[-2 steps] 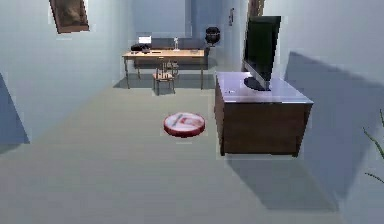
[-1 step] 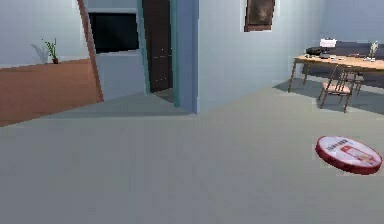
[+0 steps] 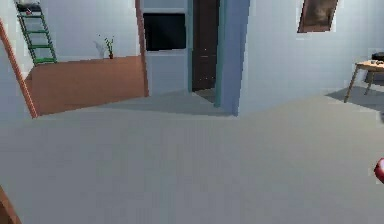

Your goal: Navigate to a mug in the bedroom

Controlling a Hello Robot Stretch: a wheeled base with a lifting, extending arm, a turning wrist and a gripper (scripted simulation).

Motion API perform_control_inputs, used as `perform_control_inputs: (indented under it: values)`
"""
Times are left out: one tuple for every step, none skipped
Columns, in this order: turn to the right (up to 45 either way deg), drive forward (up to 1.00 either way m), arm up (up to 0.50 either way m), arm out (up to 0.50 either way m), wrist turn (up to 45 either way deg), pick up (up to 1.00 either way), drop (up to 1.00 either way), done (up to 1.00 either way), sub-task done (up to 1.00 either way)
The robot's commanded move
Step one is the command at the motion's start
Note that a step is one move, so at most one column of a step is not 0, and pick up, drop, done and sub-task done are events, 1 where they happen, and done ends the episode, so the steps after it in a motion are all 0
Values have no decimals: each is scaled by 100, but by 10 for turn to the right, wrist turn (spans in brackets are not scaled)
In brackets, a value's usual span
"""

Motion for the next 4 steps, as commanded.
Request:
perform_control_inputs:
  values:
    - [0, 55, 0, 0, 0, 0, 0, 0, 0]
    - [-300, 0, 0, 0, 0, 0, 0, 0, 0]
    - [0, 10, 0, 0, 0, 0, 0, 0, 0]
    - [300, 0, 0, 0, 0, 0, 0, 0, 0]
